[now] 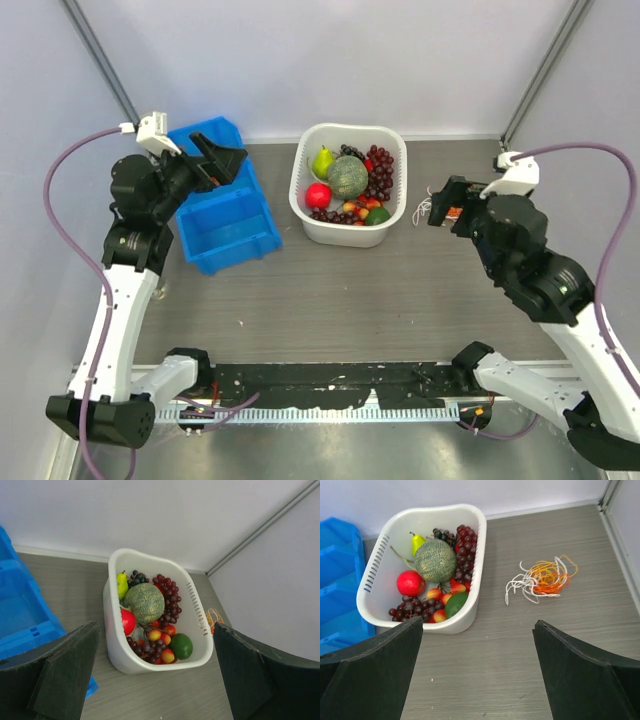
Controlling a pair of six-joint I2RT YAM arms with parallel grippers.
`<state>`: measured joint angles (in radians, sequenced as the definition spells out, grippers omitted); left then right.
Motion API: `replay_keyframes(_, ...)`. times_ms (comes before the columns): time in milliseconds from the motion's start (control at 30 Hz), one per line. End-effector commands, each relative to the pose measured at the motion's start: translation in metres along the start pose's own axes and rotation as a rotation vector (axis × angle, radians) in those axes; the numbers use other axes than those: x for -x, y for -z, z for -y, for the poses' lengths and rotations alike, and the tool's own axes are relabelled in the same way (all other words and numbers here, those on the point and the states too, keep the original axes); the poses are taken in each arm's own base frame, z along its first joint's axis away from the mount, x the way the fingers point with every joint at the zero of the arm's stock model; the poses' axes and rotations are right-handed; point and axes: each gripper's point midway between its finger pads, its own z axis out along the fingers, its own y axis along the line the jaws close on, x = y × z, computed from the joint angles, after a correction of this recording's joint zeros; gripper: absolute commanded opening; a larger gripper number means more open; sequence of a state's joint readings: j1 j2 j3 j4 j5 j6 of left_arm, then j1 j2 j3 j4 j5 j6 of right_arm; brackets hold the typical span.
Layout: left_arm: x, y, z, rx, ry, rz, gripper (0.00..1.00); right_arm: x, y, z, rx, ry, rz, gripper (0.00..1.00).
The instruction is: Untangle the cables
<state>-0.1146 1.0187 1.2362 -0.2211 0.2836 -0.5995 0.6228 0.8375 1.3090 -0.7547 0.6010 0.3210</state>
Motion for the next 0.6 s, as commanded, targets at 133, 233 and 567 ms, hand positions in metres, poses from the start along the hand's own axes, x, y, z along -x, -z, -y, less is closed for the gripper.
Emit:
replay_keyframes(133,-0.023,-0.008,0.000,-0.081,-0.014,-0.047,1.00,-0.017,-0.058,-0.051,0.049,-0.070,-0.034,0.98)
replay_keyframes(233,-0.022,-0.003,0.004,-0.097,-0.047,-0.030,1.00,-0.012,-0.085,-0.023,-0.076,-0.121,-0.016,0.99)
replay_keyframes(567,-0.038,-0.011,-0.002,-0.084,-0.073,-0.067,1.00,-0.052,-0.196,0.136,-0.387,-0.493,-0.133,0.96)
